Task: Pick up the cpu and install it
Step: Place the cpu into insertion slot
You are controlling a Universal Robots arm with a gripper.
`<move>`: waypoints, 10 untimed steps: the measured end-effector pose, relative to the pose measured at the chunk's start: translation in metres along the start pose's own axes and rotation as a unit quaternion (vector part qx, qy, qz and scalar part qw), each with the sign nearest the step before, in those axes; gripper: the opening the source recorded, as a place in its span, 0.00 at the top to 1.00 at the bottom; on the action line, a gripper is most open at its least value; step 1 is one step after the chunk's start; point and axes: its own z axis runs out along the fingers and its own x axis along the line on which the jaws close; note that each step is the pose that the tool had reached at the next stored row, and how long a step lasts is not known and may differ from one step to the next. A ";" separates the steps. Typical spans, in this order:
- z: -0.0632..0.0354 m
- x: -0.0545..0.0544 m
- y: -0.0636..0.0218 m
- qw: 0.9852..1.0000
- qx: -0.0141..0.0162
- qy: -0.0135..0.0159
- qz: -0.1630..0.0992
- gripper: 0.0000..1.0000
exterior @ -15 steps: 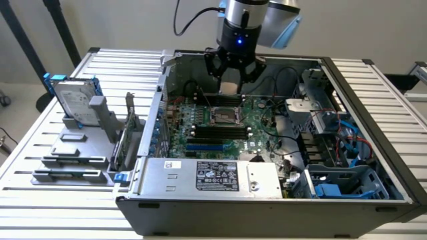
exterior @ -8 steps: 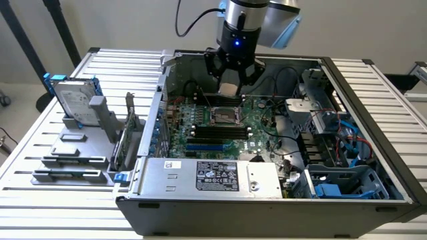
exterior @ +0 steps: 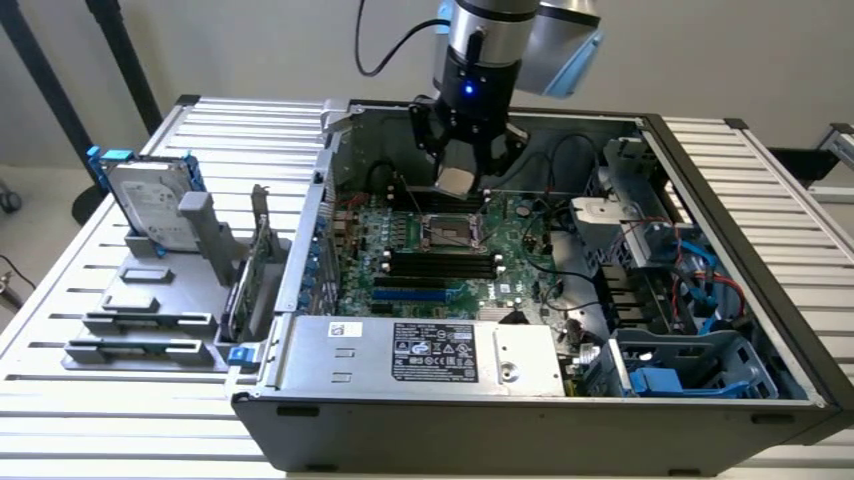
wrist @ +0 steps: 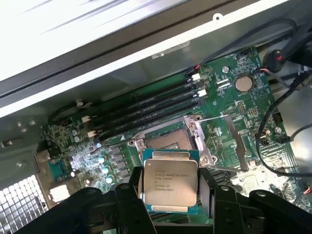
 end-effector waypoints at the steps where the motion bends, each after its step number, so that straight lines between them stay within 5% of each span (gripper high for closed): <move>1: 0.0005 0.000 0.0000 1.000 0.000 0.000 0.008 0.45; 10: 0.0061 0.000 -0.0002 0.997 -0.005 0.001 0.082 0.45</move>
